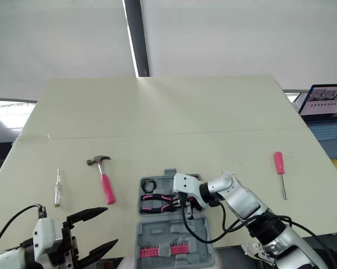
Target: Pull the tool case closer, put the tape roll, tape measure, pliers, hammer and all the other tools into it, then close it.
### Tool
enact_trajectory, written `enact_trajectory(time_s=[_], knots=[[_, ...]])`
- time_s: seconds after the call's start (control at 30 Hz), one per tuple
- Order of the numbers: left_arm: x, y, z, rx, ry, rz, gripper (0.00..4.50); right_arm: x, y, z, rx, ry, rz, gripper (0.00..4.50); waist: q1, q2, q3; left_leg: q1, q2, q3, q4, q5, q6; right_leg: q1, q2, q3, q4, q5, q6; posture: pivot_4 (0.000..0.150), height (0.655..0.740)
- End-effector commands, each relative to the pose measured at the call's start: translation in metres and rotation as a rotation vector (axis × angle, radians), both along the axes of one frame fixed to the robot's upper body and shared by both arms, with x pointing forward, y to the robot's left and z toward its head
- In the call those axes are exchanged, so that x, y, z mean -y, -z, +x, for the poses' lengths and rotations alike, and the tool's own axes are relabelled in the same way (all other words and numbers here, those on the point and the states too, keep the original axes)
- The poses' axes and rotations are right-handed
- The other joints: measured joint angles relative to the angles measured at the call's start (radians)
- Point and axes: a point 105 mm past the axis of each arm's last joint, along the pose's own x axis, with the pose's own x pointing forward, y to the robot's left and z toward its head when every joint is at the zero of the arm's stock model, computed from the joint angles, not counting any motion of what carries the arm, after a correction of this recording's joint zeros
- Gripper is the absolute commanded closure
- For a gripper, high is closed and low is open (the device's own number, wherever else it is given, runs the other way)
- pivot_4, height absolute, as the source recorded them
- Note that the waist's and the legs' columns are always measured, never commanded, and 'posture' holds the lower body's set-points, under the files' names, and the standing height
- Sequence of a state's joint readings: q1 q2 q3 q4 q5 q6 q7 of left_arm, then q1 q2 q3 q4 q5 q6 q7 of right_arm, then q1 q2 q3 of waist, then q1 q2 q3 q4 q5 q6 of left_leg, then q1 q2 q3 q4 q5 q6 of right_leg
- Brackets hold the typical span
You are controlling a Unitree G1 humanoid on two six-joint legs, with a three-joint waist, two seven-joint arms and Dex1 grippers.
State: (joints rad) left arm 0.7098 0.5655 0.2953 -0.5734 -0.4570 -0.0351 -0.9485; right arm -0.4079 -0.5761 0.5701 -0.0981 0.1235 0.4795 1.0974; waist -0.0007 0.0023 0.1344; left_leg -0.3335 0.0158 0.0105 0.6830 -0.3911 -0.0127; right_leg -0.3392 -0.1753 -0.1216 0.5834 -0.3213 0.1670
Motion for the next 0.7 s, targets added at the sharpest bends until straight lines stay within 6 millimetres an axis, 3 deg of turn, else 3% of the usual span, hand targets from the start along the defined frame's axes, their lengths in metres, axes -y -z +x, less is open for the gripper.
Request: enact_trajectory(time_s=[0.03, 0.7], knots=[[0.001, 0.000, -0.001, 0.017, 0.002, 0.000, 0.00, 0.038, 0.063, -0.015, -0.150, 0.086, -0.261, 4.38, 0.000, 0.000, -0.002, 0.000, 0.000, 0.000, 0.000, 0.000, 0.000, 0.000, 0.000, 0.000, 0.000, 0.000, 0.000, 0.150, 0.7373], [-0.003, 0.006, -0.004, 0.013, 0.002, 0.001, 0.00, 0.044, 0.080, -0.025, -0.206, 0.077, -0.350, 4.38, 0.000, 0.003, -0.013, 0.001, 0.001, -0.001, -0.001, -0.001, -0.001, 0.002, 0.001, -0.001, -0.002, -0.001, -0.001, 0.150, 0.7373]])
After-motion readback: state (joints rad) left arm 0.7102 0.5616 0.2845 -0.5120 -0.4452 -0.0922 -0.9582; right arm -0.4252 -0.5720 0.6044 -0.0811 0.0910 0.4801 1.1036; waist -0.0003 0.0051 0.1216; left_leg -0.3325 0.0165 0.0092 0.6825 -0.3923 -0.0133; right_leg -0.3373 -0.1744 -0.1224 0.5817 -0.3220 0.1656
